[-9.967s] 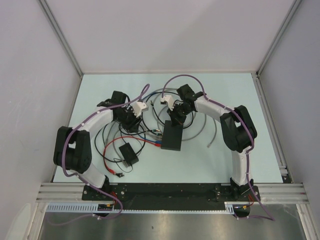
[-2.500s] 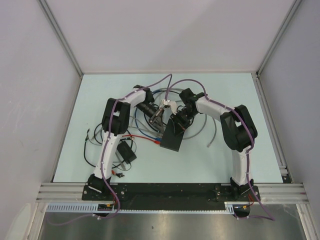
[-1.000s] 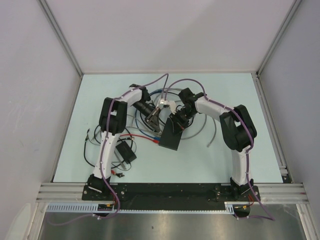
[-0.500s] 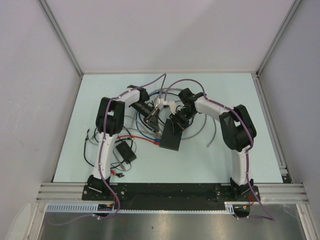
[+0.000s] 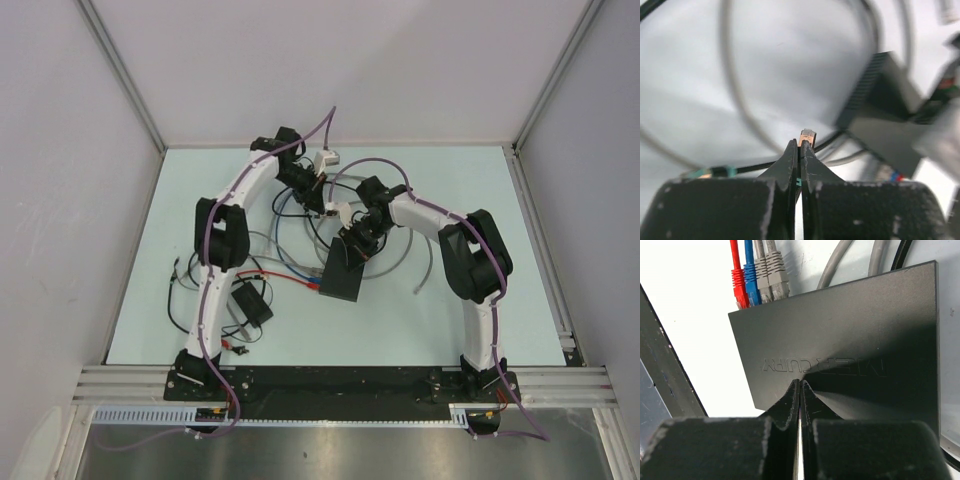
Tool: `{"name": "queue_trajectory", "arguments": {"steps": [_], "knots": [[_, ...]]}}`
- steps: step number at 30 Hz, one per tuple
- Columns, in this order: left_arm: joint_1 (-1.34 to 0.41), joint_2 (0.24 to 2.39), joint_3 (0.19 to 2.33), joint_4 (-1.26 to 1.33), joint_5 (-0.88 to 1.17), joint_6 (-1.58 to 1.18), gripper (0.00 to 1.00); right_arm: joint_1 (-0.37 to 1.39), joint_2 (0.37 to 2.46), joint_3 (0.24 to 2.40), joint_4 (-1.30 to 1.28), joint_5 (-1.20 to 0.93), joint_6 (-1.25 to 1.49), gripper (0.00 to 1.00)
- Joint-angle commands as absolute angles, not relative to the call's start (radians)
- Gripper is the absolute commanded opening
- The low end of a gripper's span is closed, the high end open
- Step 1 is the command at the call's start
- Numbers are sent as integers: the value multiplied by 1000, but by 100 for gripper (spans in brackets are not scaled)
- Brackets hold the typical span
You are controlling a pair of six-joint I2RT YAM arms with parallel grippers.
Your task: Pull the plug from the switch port
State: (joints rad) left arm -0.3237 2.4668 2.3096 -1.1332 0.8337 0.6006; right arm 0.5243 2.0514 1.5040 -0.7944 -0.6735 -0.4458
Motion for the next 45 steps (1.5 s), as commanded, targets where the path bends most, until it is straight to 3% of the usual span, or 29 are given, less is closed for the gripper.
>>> {"name": "queue_trajectory", "arguments": {"steps": [1, 4, 7, 10, 12, 14, 17, 19, 23, 26, 30, 35, 45], "knots": [[-313, 2456, 2339, -1042, 608, 584, 8, 531, 2106, 1480, -784, -499, -499, 0], [-304, 2409, 2289, -1010, 601, 554, 38, 529, 2100, 1483, -787, -495, -502, 0], [-298, 2321, 2191, -968, 653, 503, 50, 515, 2071, 1518, -811, -505, -505, 0], [-298, 2202, 2077, -950, 771, 480, 52, 454, 1941, 1549, -767, -548, -394, 4], [-298, 2133, 1955, -910, 842, 468, 52, 425, 1878, 1546, -701, -509, -351, 15], [-298, 2056, 1811, -841, 860, 451, 50, 414, 1827, 1523, -703, -506, -362, 19], [-298, 2017, 1669, -772, 870, 416, 46, 385, 1859, 1509, -786, -531, -376, 38], [-299, 2035, 1637, -781, 890, 403, 43, 373, 1908, 1511, -827, -538, -330, 44], [-304, 2042, 1597, -792, 904, 396, 41, 373, 1937, 1434, -802, -615, -299, 64], [-305, 2031, 1562, -798, 888, 416, 43, 380, 1969, 1439, -799, -620, -299, 68], [-305, 2032, 1516, -792, 873, 433, 44, 371, 2017, 1462, -793, -672, -311, 65], [-305, 2068, 1509, -839, 879, 457, 44, 383, 2085, 1548, -796, -730, -324, 51], [-310, 2075, 1482, -779, 900, 407, 44, 397, 2275, 1850, -842, -670, -370, 46]]}}
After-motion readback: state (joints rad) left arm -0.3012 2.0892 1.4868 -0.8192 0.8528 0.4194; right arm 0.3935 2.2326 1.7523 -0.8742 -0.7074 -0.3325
